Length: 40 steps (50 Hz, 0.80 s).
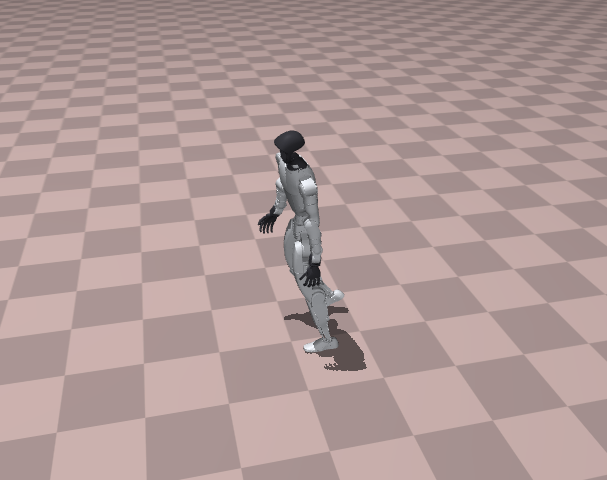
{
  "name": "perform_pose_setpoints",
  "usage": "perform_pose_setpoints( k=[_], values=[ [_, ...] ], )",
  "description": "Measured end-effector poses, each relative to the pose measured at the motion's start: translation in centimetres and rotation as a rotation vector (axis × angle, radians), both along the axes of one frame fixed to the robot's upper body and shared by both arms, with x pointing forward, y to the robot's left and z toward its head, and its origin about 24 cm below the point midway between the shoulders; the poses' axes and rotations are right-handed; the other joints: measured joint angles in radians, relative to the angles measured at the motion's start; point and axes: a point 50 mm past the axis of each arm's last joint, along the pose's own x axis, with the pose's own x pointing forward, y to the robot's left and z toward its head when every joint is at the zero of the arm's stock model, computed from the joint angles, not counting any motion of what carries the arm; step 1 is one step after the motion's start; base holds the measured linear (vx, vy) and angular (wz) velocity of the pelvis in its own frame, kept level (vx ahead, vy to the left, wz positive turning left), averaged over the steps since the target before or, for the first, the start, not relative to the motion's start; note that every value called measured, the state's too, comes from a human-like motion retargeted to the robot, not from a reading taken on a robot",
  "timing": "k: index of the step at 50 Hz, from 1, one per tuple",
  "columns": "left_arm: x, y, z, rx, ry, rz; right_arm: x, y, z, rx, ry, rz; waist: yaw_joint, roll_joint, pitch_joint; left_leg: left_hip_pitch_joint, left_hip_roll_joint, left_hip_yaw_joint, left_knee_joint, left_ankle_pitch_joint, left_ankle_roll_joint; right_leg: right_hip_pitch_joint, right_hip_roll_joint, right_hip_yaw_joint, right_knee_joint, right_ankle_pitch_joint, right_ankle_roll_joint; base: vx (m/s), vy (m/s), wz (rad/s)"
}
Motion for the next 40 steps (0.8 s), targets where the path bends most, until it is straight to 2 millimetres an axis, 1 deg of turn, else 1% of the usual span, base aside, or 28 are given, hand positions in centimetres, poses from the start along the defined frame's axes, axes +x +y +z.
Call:
perform_pose_setpoints(
  k=[2, 3, 5, 8, 10, 12, 13, 15, 16, 18, 20, 22, 23, 25, 26, 28, 29, 31, 33, 35, 37, 38, 39, 40],
  values=[
    [4.8, -1.0, 1.1, 0.000, -0.106, -0.028, -3.3, -0.1, -1.0, 0.019, 0.131, 0.049, -0.031, 0.011, -0.005, 0.011, -0.004, -0.019, -0.013, 0.006, -0.016, -0.020, 0.022, 0.030, -0.079, -0.019, -0.003, 0.28, 0.06, 0.70],
    [7.4, -1.6, 1.9, -0.002, -0.166, -0.053, -4.7, -0.1, -1.3, 0.034, 0.181, 0.074, -0.055, 0.016, 0.002, 0.024, -0.009, -0.036, -0.018, 0.005, -0.019, -0.037, 0.022, 0.033, -0.092, -0.027, 0.001, 0.28, 0.03, 0.70],
    [12.4, -2.9, 4.1, -0.004, -0.284, -0.114, -7.0, -0.3, -1.7, 0.061, 0.274, 0.112, -0.090, 0.024, 0.006, 0.032, -0.019, -0.053, -0.022, 0.012, -0.028, -0.043, 0.036, 0.070, -0.235, -0.038, 0.001, 0.26, 0.00, 0.57],
    [19.1, -4.9, 8.7, 0.012, -0.485, -0.220, -8.9, -0.7, -1.9, 0.084, 0.356, 0.134, -0.153, 0.034, 0.026, 0.054, -0.037, -0.081, -0.017, 0.012, -0.029, -0.047, 0.035, 0.098, -0.445, -0.007, 0.009, 0.27, -0.05, 0.49],
    [22.8, -6.0, 12.4, 0.038, -0.632, -0.275, -9.3, -1.1, -1.9, 0.086, 0.384, 0.119, -0.192, 0.040, 0.043, 0.071, -0.051, -0.093, -0.012, 0.009, -0.027, -0.051, 0.031, 0.109, -0.575, 0.051, 0.023, 0.29, -0.10, 0.31],
    [25.4, -6.8, 16.0, 0.060, -0.775, -0.303, -9.4, -1.7, -1.8, 0.069, 0.392, 0.090, -0.217, 0.053, 0.047, 0.087, -0.060, -0.094, -0.013, 0.009, -0.019, -0.062, 0.021, 0.072, -0.647, 0.123, 0.033, 0.29, -0.11, 0.00],
    [26.4, -7.1, 17.5, 0.066, -0.842, -0.305, -9.4, -2.0, -1.8, 0.060, 0.390, 0.066, -0.226, 0.063, 0.045, 0.093, -0.060, -0.092, -0.012, 0.008, -0.018, -0.067, 0.018, 0.042, -0.657, 0.141, 0.034, 0.30, -0.12, -0.12],
    [27.8, -7.7, 20.5, 0.058, -0.977, -0.280, -8.6, -2.5, -1.6, 0.043, 0.366, 0.012, -0.243, 0.093, 0.043, 0.098, -0.055, -0.092, -0.010, 0.005, -0.018, -0.064, 0.020, 0.018, -0.654, 0.112, 0.027, 0.31, -0.12, -0.11],
    [28.2, -8.0, 21.5, 0.037, -1.034, -0.255, -8.0, -2.7, -1.5, 0.036, 0.349, -0.009, -0.251, 0.108, 0.042, 0.100, -0.055, -0.095, -0.004, 0.002, -0.017, -0.054, 0.019, 0.015, -0.656, 0.093, 0.029, 0.32, -0.12, -0.01],
    [28.6, -8.6, 22.9, -0.028, -1.126, -0.200, -6.6, -3.2, -1.3, 0.027, 0.314, -0.038, -0.267, 0.136, 0.044, 0.100, -0.059, -0.101, 0.016, -0.003, -0.013, -0.030, 0.013, 0.008, -0.667, 0.070, 0.039, 0.34, -0.13, 0.06],
    [28.3, -9.2, 22.7, -0.107, -1.159, -0.161, -4.8, -3.7, -0.9, 0.024, 0.276, -0.042, -0.281, 0.160, 0.047, 0.095, -0.066, -0.100, 0.054, -0.006, -0.007, -0.003, 0.004, 0.003, -0.682, 0.059, 0.053, 0.35, -0.14, 0.05],
    [27.3, -9.8, 20.7, -0.171, -1.106, -0.165, -2.4, -4.3, -0.3, 0.018, 0.234, -0.015, -0.292, 0.180, 0.050, 0.079, -0.072, -0.079, 0.121, -0.012, -0.005, 0.017, -0.004, 0.008, -0.680, 0.045, 0.067, 0.35, -0.14, -0.14],
    [26.4, -9.9, 19.1, -0.194, -1.058, -0.182, -0.9, -4.6, 0.1, 0.008, 0.208, 0.007, -0.296, 0.187, 0.052, 0.066, -0.076, -0.058, 0.167, -0.022, -0.005, 0.010, -0.010, 0.013, -0.647, 0.030, 0.077, 0.36, -0.13, -0.35],
    [24.0, -10.0, 15.1, -0.229, -0.916, -0.203, 1.9, -4.9, 1.1, -0.021, 0.161, 0.056, -0.300, 0.190, 0.052, 0.032, -0.083, -0.012, 0.269, -0.048, 0.000, 0.017, -0.023, 0.034, -0.625, 0.014, 0.088, 0.36, -0.11, -0.44],
    [22.3, -9.8, 12.8, -0.231, -0.825, -0.200, 3.5, -4.9, 1.7, -0.040, 0.129, 0.073, -0.303, 0.192, 0.055, 0.018, -0.079, 0.010, 0.312, -0.063, 0.005, 0.027, -0.024, 0.041, -0.617, 0.009, 0.087, 0.37, -0.08, -0.46],
    [18.2, -9.2, 8.1, -0.229, -0.628, -0.164, 6.8, -4.7, 3.1, -0.084, 0.060, 0.098, -0.294, 0.185, 0.058, -0.022, -0.078, 0.055, 0.388, -0.091, 0.022, 0.056, -0.030, 0.064, -0.652, 0.014, 0.061, 0.35, -0.04, -0.62],
    [15.8, -8.8, 5.9, -0.222, -0.523, -0.139, 8.5, -4.4, 3.9, -0.103, 0.012, 0.103, -0.284, 0.179, 0.060, -0.039, -0.077, 0.073, 0.408, -0.098, 0.029, 0.064, -0.032, 0.078, -0.656, 0.014, 0.050, 0.35, -0.01, -0.79],
    [10.1, -8.0, 1.9, -0.207, -0.308, -0.083, 11.6, -3.5, 5.6, -0.126, -0.102, 0.109, -0.259, 0.169, 0.064, -0.062, -0.075, 0.095, 0.411, -0.101, 0.038, 0.069, -0.033, 0.108, -0.637, 0.005, 0.042, 0.37, 0.02, -0.82],
    [3.9, -7.4, -1.0, -0.205, -0.094, -0.024, 14.5, -2.4, 7.5, -0.133, -0.224, 0.124, -0.230, 0.158, 0.069, -0.079, -0.070, 0.095, 0.372, -0.085, 0.040, 0.077, -0.029, 0.138, -0.617, -0.004, 0.041, 0.37, 0.06, -0.77],
    [-2.2, -6.8, -2.6, -0.214, 0.101, 0.024, 17.0, -1.0, 9.5, -0.129, -0.347, 0.155, -0.199, 0.148, 0.072, -0.093, -0.061, 0.083, 0.292, -0.060, 0.041, 0.086, -0.023, 0.162, -0.602, -0.011, 0.046, 0.36, 0.09, -0.67],
    [-7.7, -6.2, -3.0, -0.227, 0.258, 0.054, 18.9, 0.3, 11.5, -0.123, -0.469, 0.187, -0.173, 0.137, 0.075, -0.113, -0.040, 0.079, 0.206, -0.036, 0.036, 0.096, -0.015, 0.176, -0.585, -0.022, 0.053, 0.36, 0.14, -0.44],
    [-10.5, -6.0, -3.0, -0.230, 0.334, 0.058, 19.5, 0.9, 12.3, -0.117, -0.529, 0.190, -0.168, 0.132, 0.074, -0.147, -0.018, 0.089, 0.223, -0.046, 0.014, 0.100, -0.012, 0.171, -0.558, -0.041, 0.056, 0.37, 0.17, -0.29],
    [-12.4, -5.7, -2.8, -0.234, 0.378, 0.073, 20.2, 1.4, 13.2, -0.115, -0.583, 0.202, -0.154, 0.126, 0.071, -0.147, -0.009, 0.097, 0.147, -0.012, 0.017, 0.107, -0.007, 0.178, -0.565, -0.039, 0.059, 0.37, 0.18, -0.33],
    [-13.9, -5.5, -2.6, -0.237, 0.406, 0.093, 20.8, 1.8, 14.2, -0.116, -0.635, 0.218, -0.135, 0.121, 0.068, -0.132, -0.006, 0.105, 0.024, 0.045, 0.033, 0.116, 0.000, 0.191, -0.589, -0.026, 0.062, 0.38, 0.20, -0.37]
  ],
)
